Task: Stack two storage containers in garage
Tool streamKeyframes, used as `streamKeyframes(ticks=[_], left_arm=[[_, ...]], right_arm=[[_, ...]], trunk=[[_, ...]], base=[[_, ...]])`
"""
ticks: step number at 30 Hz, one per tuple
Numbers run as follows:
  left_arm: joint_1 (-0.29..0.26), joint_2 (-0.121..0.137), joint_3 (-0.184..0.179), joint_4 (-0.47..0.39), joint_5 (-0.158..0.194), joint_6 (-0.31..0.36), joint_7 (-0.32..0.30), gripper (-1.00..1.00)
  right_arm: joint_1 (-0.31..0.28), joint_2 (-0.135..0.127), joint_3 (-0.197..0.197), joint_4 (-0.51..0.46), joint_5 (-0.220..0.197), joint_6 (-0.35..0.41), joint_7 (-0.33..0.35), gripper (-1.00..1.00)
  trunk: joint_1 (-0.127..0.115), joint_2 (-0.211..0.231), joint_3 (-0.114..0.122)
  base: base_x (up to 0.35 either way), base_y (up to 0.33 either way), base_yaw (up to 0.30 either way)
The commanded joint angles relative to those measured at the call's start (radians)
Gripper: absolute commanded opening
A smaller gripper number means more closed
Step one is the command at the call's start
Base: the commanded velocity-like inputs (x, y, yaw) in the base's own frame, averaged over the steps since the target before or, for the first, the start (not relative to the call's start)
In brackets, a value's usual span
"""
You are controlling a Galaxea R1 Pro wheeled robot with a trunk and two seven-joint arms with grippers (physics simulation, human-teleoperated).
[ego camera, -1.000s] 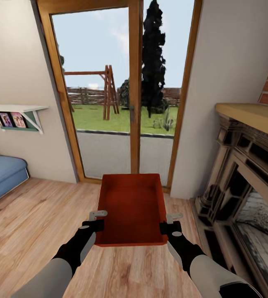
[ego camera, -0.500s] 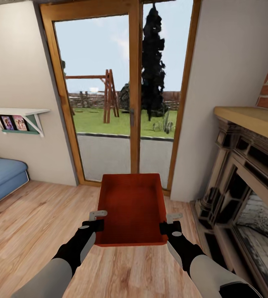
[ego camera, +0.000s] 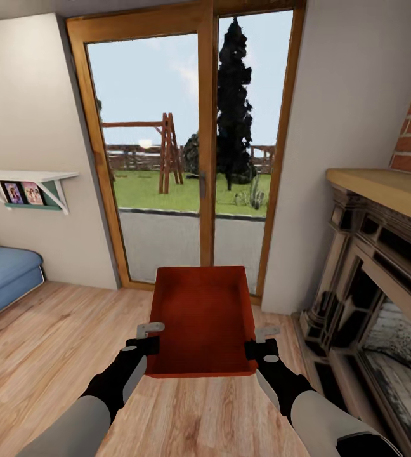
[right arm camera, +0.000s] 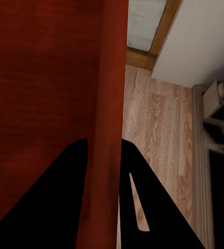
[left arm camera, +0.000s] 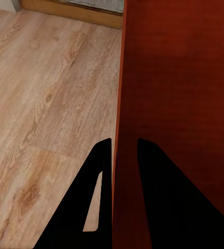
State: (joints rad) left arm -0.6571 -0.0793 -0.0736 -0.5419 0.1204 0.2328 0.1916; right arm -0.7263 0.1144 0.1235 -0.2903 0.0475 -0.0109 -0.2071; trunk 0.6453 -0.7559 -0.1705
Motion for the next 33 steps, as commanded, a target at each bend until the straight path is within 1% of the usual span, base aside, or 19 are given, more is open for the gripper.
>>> streamKeyframes(ticks=[1,20,33], left_arm=[[-0.001,0.003,0.019,-0.005,-0.015,0.008,0.016,-1.00],[-0.001,0.003,0.018,-0.004,-0.015,0.008,0.017,-1.00],[-0.001,0.003,0.019,-0.004,-0.015,0.008,0.016,-1.00]], right_arm=[[-0.001,-0.004,-0.013,0.002,0.004,-0.001,-0.007,-1.00],[-0.001,-0.004,-0.013,0.002,0.004,-0.001,-0.007,-1.00],[-0.001,-0.004,-0.013,0.002,0.005,0.000,-0.006,-1.00]], trunk=[[0.000,-0.001,0.000],[0.000,-0.001,0.029],[0.000,-0.001,0.031]], base=[[0.000,0.000,0.000],[0.000,0.000,0.000],[0.000,0.000,0.000]])
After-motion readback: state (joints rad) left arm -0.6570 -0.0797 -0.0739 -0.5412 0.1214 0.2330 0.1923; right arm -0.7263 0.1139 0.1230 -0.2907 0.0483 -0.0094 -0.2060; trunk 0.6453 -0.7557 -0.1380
